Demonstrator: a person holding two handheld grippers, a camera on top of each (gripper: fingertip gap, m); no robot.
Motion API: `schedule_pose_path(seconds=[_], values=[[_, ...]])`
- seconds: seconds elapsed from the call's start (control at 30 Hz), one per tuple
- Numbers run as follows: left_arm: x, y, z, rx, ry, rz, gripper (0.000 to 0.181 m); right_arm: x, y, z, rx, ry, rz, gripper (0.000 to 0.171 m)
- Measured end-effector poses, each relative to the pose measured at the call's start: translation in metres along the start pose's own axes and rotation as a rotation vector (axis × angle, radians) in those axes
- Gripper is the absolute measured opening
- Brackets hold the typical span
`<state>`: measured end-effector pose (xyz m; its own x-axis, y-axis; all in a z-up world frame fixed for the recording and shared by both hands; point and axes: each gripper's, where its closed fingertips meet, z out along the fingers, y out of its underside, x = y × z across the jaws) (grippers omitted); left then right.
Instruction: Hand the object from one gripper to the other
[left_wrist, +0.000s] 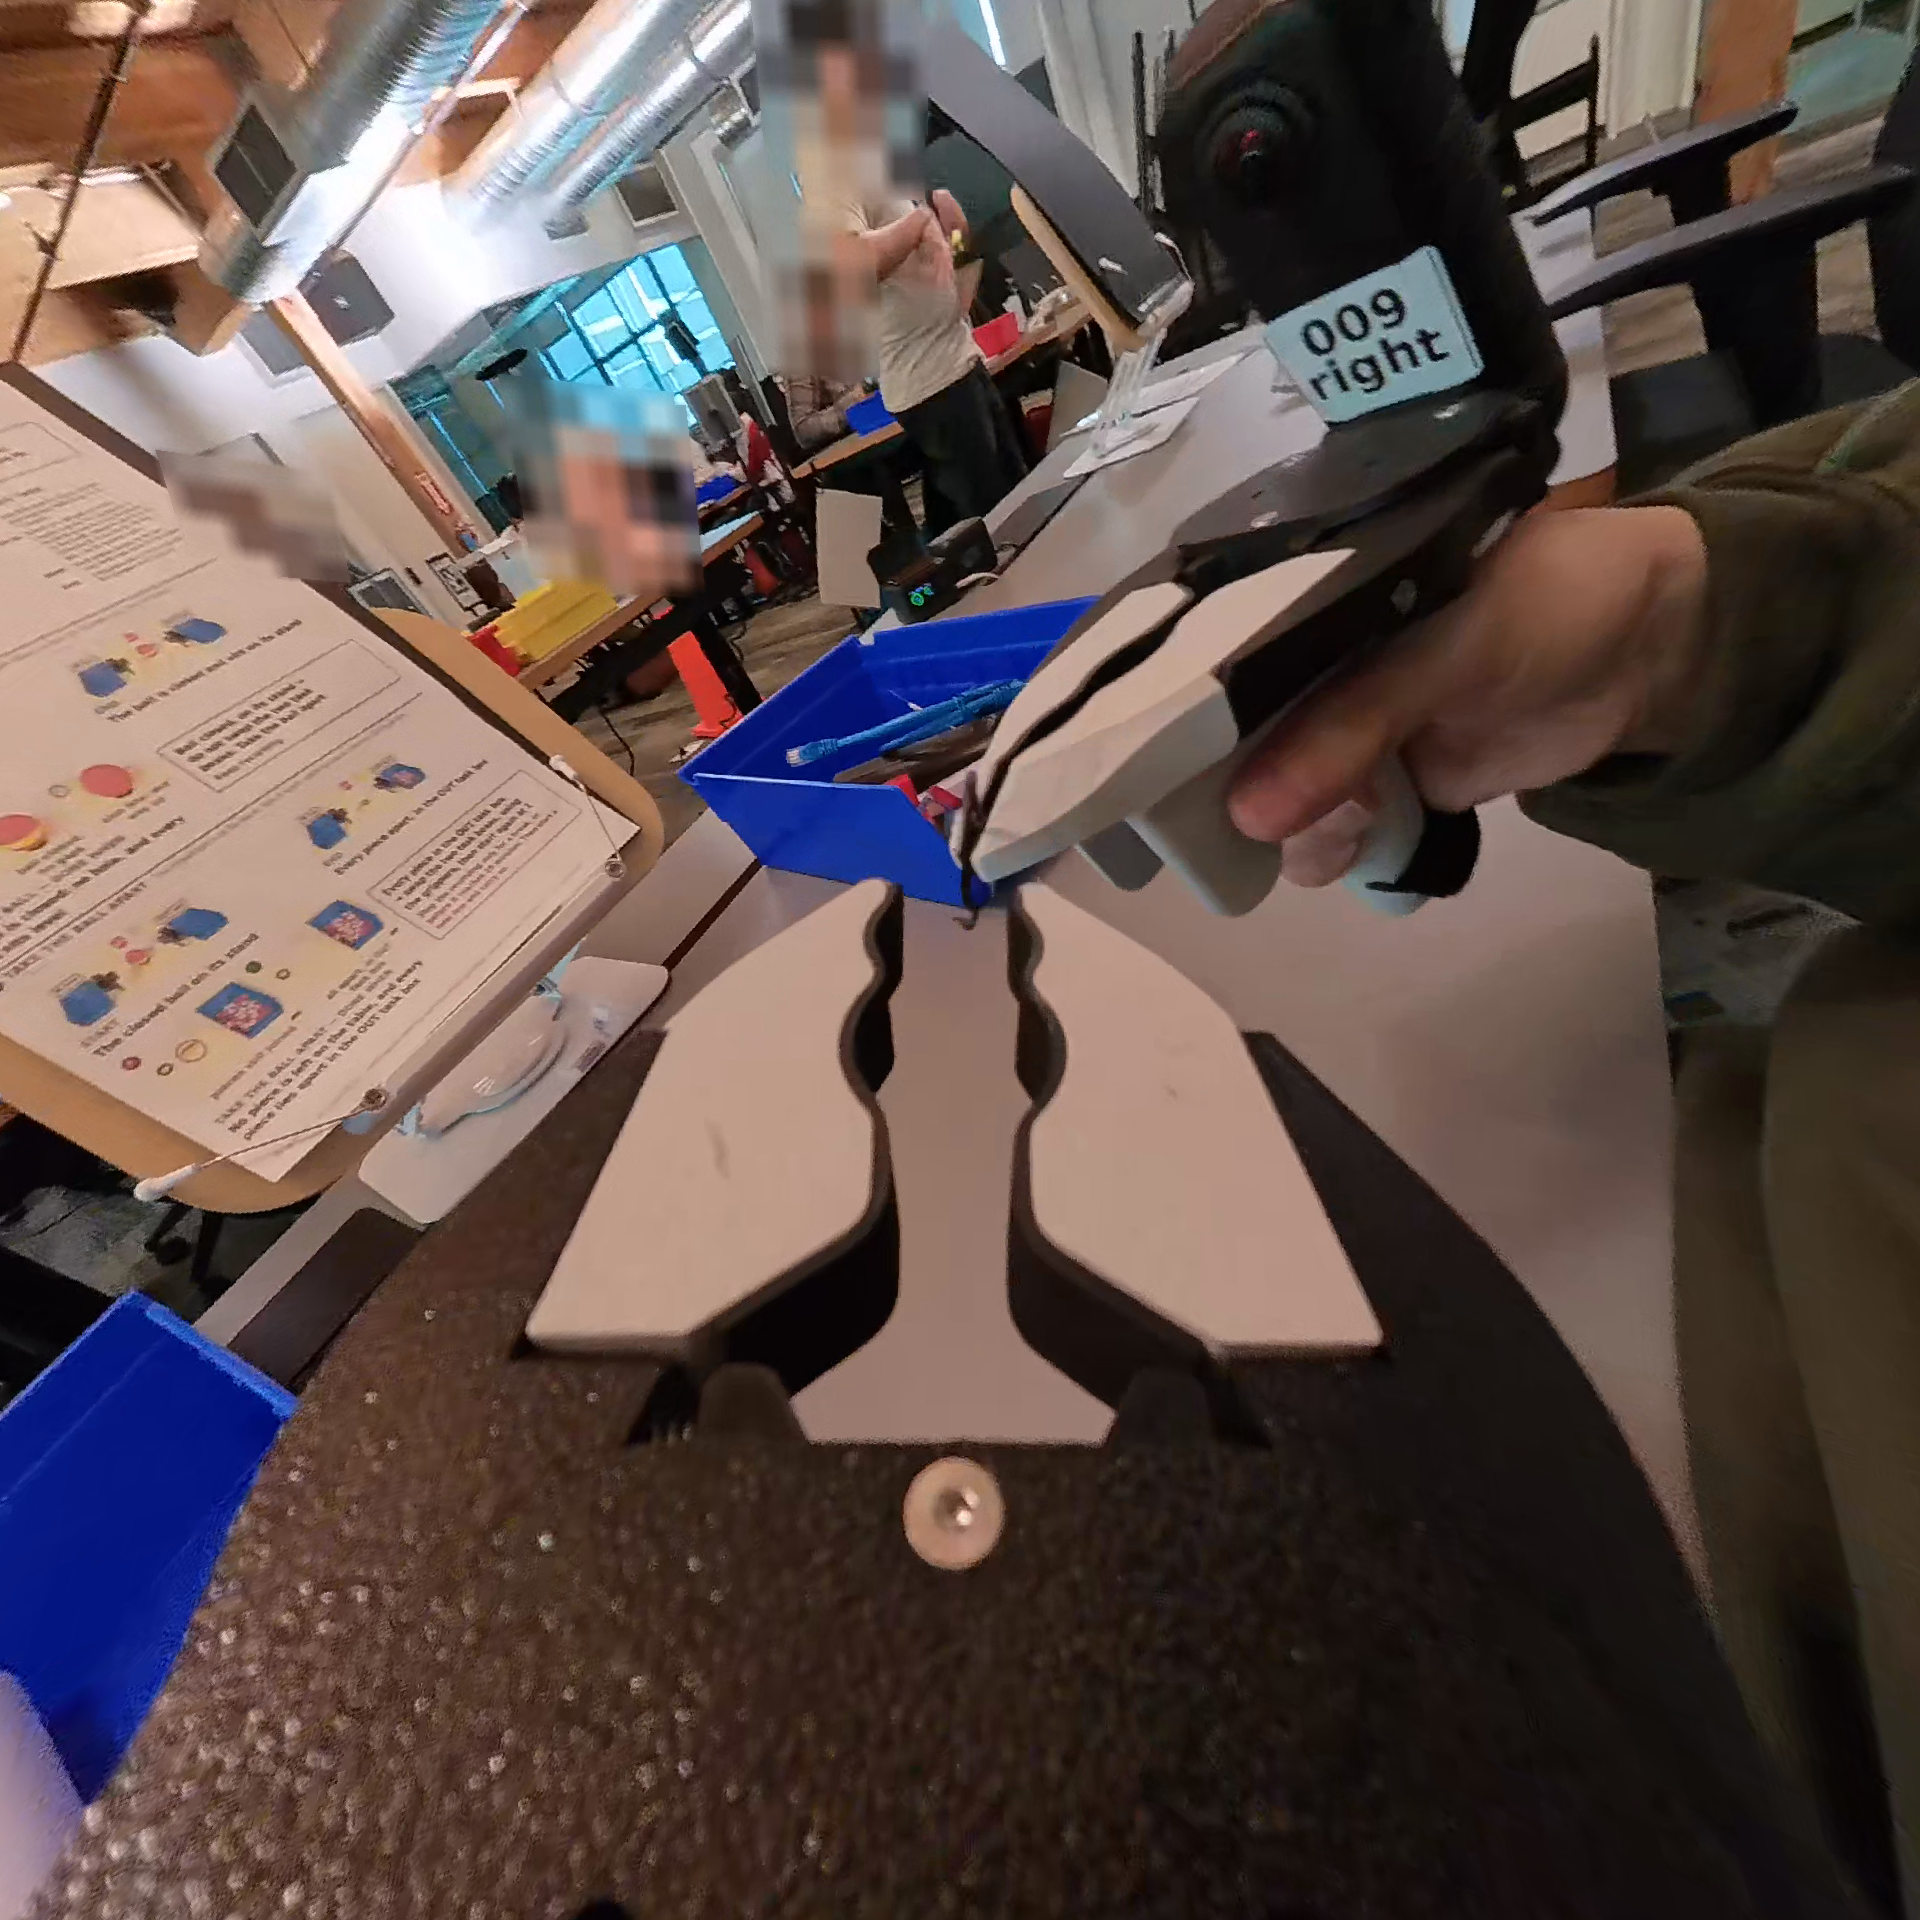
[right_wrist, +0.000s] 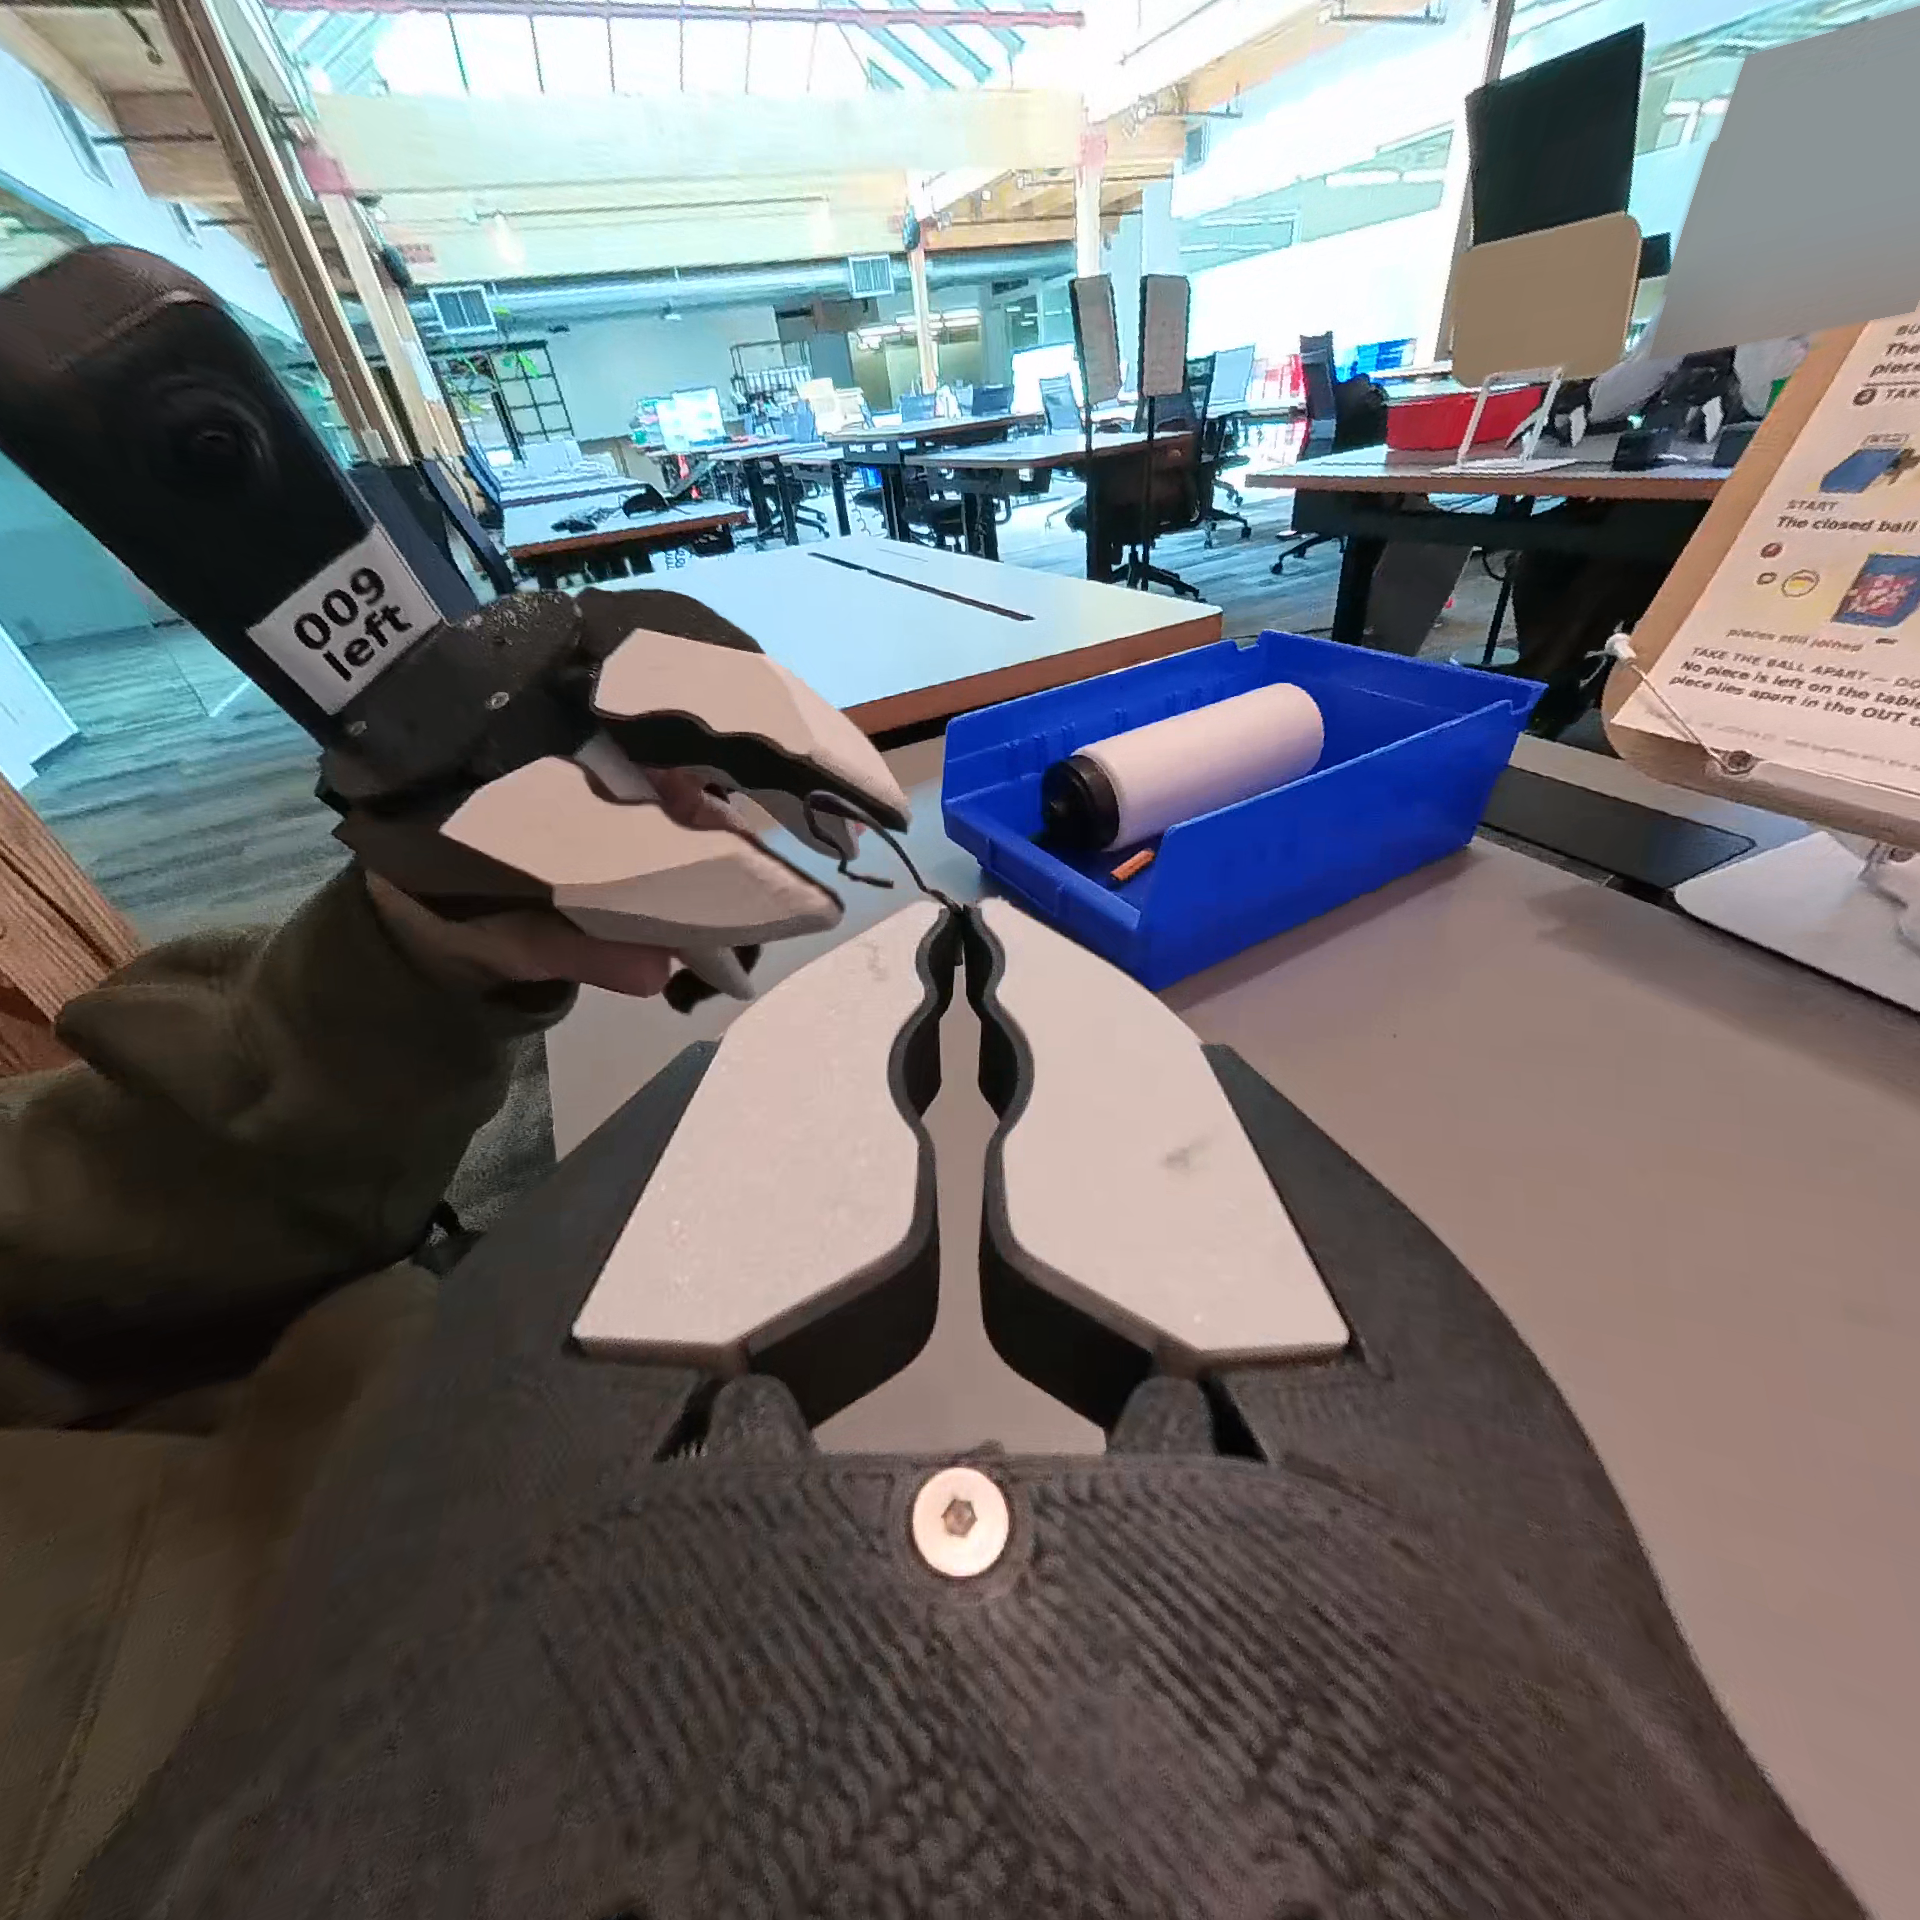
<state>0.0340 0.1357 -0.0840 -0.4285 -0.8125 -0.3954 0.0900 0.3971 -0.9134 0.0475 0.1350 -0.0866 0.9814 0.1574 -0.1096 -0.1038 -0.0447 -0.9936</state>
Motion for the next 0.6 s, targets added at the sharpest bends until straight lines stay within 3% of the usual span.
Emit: schedule_pose_path(seconds=[0.1, 0.6], values=[[-0.0027, -0.0054, -0.0006, 0.037, -0.015, -0.03, 0.008, -0.0032, -0.0019, 0.0001, 0.009, -0.008, 0.0, 0.001], [0.0007, 0.0003, 0.0005, 0.02, 0.043, -0.113, 0.002, 0.0019, -0.0021, -0.0021, 0.014, 0.033, -0.107, 0.004]])
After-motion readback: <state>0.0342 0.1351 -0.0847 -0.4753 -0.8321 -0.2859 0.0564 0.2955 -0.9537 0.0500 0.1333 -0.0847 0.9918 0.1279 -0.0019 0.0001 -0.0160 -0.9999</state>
